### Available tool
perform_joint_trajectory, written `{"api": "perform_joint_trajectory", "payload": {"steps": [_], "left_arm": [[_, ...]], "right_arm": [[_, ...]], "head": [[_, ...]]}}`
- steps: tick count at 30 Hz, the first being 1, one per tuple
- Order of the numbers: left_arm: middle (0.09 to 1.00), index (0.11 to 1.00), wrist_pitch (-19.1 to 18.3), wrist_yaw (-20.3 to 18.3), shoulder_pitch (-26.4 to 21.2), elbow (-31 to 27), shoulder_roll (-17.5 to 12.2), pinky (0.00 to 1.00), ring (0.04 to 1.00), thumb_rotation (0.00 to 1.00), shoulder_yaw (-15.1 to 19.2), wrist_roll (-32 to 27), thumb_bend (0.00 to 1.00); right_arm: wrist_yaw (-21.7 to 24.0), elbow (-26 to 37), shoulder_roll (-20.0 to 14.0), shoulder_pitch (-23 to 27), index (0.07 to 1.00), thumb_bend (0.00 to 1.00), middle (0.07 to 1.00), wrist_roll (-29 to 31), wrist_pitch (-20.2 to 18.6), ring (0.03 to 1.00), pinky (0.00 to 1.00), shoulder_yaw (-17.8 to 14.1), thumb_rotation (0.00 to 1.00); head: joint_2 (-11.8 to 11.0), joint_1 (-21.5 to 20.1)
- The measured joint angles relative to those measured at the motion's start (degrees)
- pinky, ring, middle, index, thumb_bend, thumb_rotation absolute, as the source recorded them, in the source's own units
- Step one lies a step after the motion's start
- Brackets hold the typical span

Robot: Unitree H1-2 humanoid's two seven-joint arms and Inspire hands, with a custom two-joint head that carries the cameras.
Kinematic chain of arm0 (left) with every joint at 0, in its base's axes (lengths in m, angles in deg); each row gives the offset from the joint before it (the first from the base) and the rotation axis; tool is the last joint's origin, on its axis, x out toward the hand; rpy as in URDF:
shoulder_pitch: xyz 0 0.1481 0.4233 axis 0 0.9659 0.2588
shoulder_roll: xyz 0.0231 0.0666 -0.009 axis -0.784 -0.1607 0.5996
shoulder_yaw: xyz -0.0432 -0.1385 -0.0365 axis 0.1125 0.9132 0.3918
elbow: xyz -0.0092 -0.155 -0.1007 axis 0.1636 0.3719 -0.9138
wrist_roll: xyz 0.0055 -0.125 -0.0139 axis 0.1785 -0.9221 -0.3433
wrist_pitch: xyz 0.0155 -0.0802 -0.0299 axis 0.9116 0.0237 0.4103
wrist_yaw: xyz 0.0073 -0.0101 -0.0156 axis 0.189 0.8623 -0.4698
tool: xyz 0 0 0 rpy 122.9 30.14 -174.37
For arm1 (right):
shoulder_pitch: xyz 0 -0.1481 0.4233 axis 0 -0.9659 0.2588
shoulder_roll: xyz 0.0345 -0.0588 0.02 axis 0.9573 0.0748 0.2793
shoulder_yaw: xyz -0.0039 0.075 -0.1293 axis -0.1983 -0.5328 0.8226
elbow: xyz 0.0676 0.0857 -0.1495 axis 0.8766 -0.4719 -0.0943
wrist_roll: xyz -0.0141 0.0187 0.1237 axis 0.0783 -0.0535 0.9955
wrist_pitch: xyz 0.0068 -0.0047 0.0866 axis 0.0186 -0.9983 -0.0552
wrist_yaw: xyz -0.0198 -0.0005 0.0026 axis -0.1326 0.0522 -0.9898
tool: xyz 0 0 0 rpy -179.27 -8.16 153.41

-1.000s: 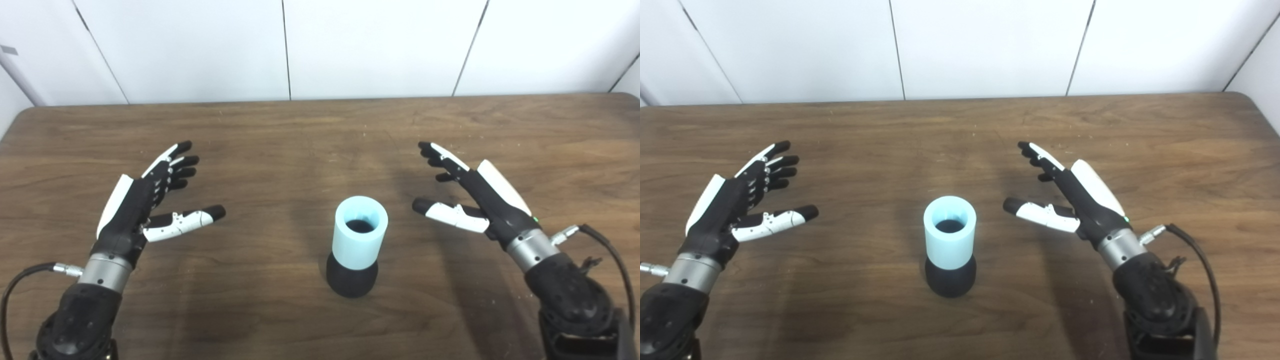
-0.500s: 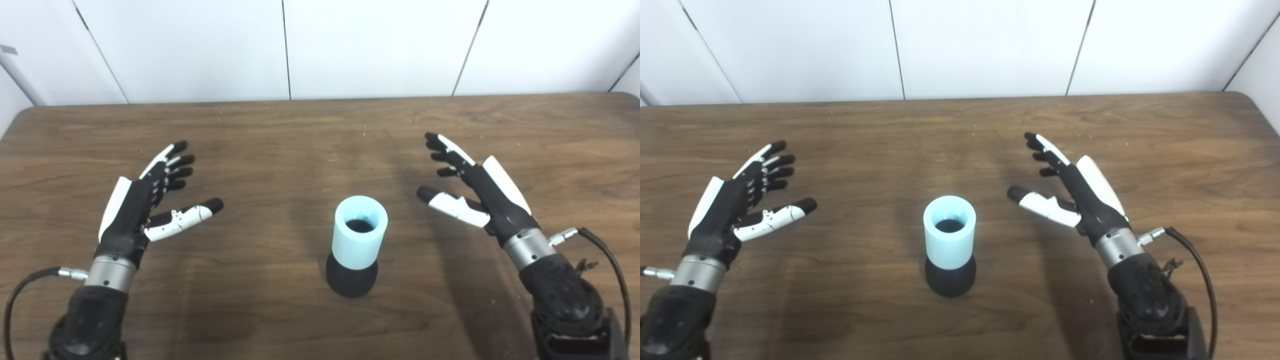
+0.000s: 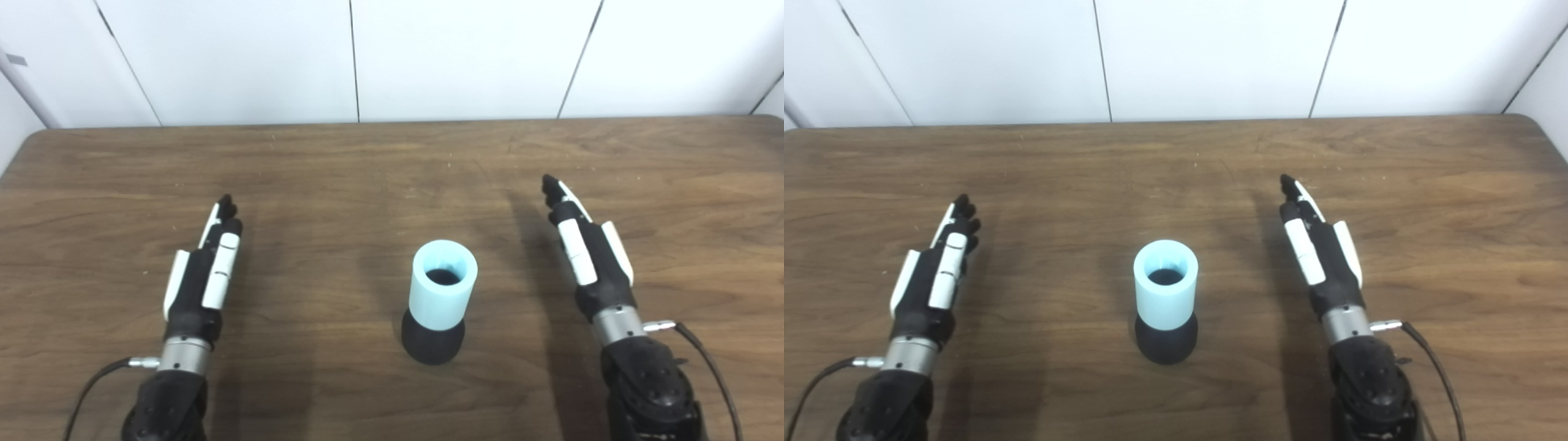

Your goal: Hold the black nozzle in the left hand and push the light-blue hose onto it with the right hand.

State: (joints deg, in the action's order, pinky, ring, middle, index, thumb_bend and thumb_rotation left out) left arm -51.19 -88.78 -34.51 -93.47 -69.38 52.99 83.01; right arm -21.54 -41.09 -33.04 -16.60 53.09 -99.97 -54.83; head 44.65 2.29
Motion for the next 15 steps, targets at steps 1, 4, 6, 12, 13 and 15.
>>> {"api": "perform_joint_trajectory", "payload": {"steps": [1, 4, 6, 12, 13, 15], "left_arm": [[1.000, 0.993, 0.03, 0.07, 0.00, 0.00, -0.06, 0.98, 0.986, 1.00, 0.02, -0.18, 0.45], [1.000, 0.997, 0.13, 0.36, 0.00, 0.03, -0.32, 0.98, 0.991, 1.00, 0.05, -0.54, 0.44], [1.000, 0.999, 1.24, 0.50, 0.00, 0.37, -0.34, 0.98, 0.993, 1.00, 0.02, -0.99, 0.44], [1.000, 1.000, 2.18, 0.56, 0.01, 2.06, -0.32, 0.99, 0.994, 1.00, -0.12, -1.63, 0.43], [1.000, 1.000, 2.29, 0.58, 0.00, 2.07, -0.32, 0.99, 0.994, 1.00, -0.13, -1.67, 0.43], [1.000, 1.000, 2.90, 0.60, 0.00, 2.28, -0.33, 0.99, 0.994, 1.00, -0.13, -1.68, 0.43]], "right_arm": [[-0.06, -0.06, -0.01, -0.01, 0.946, 0.50, 0.961, 0.15, 0.00, 0.984, 0.98, 0.04, 1.00], [-0.82, -0.14, -0.24, 0.02, 0.949, 0.50, 0.969, 0.45, 0.16, 0.985, 0.98, 0.02, 1.00], [-1.19, -0.62, -0.30, 0.01, 0.951, 0.49, 0.977, 0.92, 0.93, 0.988, 0.98, -0.03, 1.00], [-2.07, -2.25, -0.35, -0.14, 0.952, 0.48, 0.977, 1.89, 2.34, 0.989, 0.98, 0.02, 1.00], [-2.21, -2.26, -0.40, -0.14, 0.952, 0.48, 0.976, 1.97, 2.44, 0.989, 0.98, 0.02, 1.00], [-2.35, -2.31, -0.44, -0.14, 0.952, 0.49, 0.974, 2.09, 2.75, 0.989, 0.98, 0.02, 1.00]], "head": [[0.00, 0.00], [0.09, 0.17], [0.09, 0.18], [0.00, 0.09], [0.00, 0.09], [0.09, 0.09]]}}
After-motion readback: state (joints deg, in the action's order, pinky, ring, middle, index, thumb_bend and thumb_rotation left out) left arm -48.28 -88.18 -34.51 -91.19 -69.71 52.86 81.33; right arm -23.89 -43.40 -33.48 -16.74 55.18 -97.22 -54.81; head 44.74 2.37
